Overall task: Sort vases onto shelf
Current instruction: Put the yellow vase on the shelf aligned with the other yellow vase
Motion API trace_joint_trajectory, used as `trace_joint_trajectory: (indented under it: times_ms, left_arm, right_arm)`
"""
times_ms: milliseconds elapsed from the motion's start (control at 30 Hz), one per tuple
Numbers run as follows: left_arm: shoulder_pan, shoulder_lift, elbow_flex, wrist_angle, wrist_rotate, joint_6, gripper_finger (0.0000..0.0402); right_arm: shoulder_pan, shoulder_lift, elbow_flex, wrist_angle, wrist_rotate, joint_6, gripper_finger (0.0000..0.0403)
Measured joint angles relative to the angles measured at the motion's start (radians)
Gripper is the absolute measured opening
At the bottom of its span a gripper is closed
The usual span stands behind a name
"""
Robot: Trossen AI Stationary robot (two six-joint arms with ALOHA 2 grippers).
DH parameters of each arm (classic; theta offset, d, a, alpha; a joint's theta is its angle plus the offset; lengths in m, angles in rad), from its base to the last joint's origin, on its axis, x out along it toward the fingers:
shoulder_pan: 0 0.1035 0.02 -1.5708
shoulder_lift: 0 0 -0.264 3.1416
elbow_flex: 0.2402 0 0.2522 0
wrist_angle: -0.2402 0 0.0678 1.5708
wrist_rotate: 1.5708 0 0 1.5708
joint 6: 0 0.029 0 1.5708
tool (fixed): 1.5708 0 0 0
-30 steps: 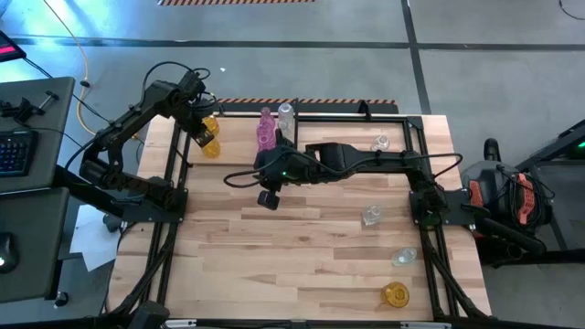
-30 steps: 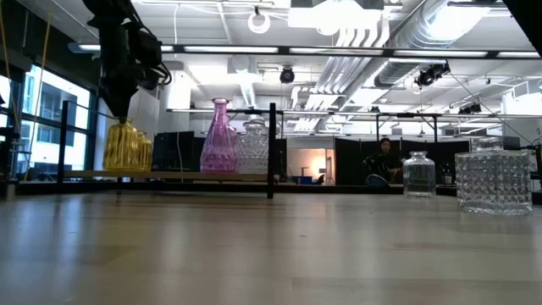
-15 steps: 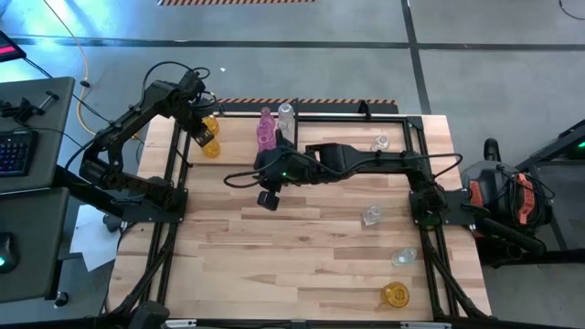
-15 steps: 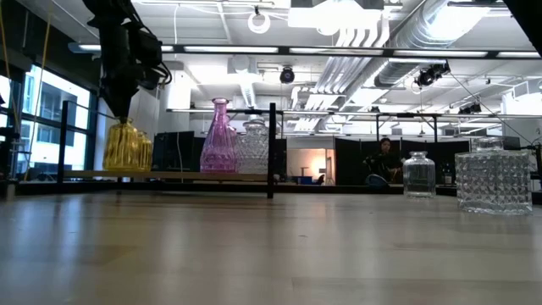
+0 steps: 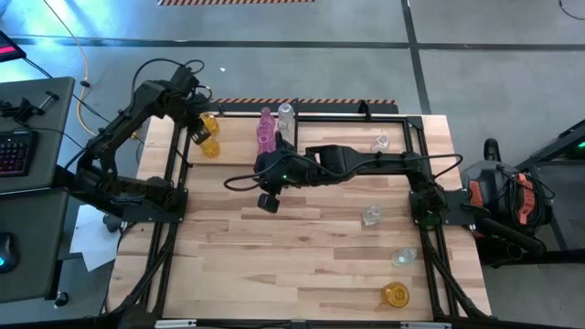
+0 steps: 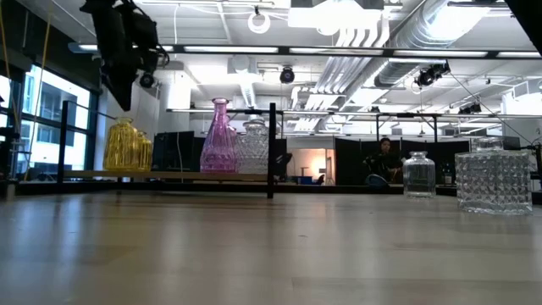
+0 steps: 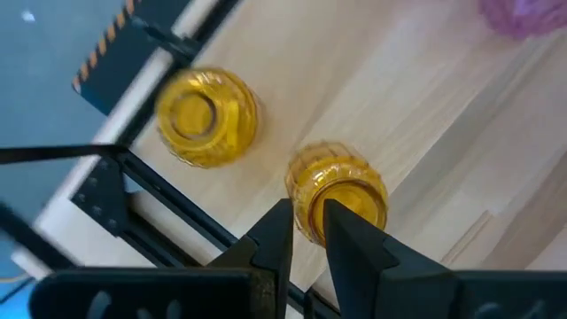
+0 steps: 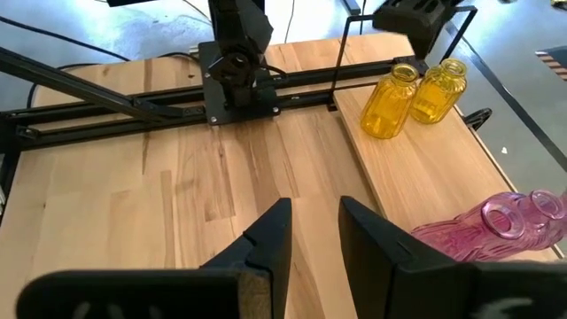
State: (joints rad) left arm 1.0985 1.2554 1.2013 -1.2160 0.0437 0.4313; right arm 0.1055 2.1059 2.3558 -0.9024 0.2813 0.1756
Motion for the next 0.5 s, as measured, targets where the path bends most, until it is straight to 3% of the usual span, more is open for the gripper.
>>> trace_joint_trajectory:
  times_ms: [233, 367, 500]
  left_arm:
    - [0.000, -0.150, 0.095, 0.019, 0.059, -0.042, 0.0058]
    - [0.000, -0.301, 0.125, 0.093, 0.181, -0.130, 0.0058]
    - [0.000, -0.454, 0.125, 0.123, 0.210, -0.194, 0.0058]
  right_arm:
    - [-0.001, 0.000, -0.009, 0.070, 0.036, -0.004, 0.0076]
    - [-0.003, 0.002, -0.035, 0.247, 0.037, -0.038, 0.0076]
    - [-0.022, 0.001, -0.096, 0.508, 0.039, -0.015, 0.0076]
